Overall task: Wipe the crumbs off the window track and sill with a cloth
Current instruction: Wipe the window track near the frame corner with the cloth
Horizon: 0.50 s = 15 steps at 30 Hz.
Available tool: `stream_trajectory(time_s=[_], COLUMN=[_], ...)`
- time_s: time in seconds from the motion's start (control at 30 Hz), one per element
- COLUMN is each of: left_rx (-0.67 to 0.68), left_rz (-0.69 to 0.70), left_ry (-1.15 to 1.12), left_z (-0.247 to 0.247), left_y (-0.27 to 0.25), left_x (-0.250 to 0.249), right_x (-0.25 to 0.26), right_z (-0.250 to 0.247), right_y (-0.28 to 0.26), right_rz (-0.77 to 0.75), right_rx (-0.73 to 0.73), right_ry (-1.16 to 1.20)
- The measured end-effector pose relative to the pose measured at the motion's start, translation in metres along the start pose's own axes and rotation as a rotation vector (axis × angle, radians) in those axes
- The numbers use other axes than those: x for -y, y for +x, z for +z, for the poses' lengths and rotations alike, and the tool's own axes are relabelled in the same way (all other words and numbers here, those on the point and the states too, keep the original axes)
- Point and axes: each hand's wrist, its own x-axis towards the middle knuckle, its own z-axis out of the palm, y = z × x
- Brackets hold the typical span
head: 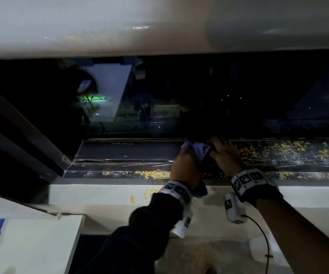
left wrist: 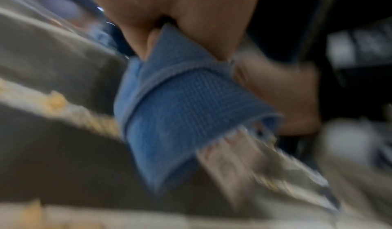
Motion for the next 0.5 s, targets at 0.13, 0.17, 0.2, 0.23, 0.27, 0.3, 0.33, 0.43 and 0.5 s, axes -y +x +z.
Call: stream_trajectory(time_s=[0.13, 0.17, 0.2, 0.23, 0.27, 0.3, 0.33, 0.43, 0.5], left_rx=[-0.168, -0.233, -0.308, -0.399, -0.476, -0.515, -0.51, -0.341, -0.32], left_rz=[-0.032, -0.096, -0.162, -0.209, -0.264, -0.336, -0.404, -0.424, -0.424], left_ry=[0.09, 0.148, 0.208, 0.272, 0.299, 0.287, 0.275, 0.274, 0.251], left_z=[-0.064, -0.087, -0.112, -0.133, -0.153, -0.164, -0.169, -0.131, -0.094], left_y=[0.009, 0.01, 0.01, 0.009, 0.007, 0.006, 0.005, 0.007, 0.013], left_x=[0.056, 0.073, 0.091, 0.11, 0.126, 0.143, 0.152, 0.155, 0.143], right_x=[-0.002, -0.003, -0.003, -0.003, -0.003, -0.002, -0.002, -0.002, -0.002], right_z=[-0.002, -0.001, -0.001, 0.0, 0.0, 0.001, 0.001, 0.003, 0.004], right_y=[-0.003, -0.004, -0.003, -0.003, -0.003, -0.002, -0.002, -0.001, -0.002], right_rz=[-0.023, -0.033, -0.04, -0.044, -0.052, -0.058, -0.06, -0.06, -0.061], right_rx=[0.002, -0.002, -0.005, -0.011, -0.021, -0.032, -0.042, -0.052, -0.053], right_ry=[0.077, 0.099, 0.101, 0.089, 0.074, 0.059, 0.046, 0.03, 0.023])
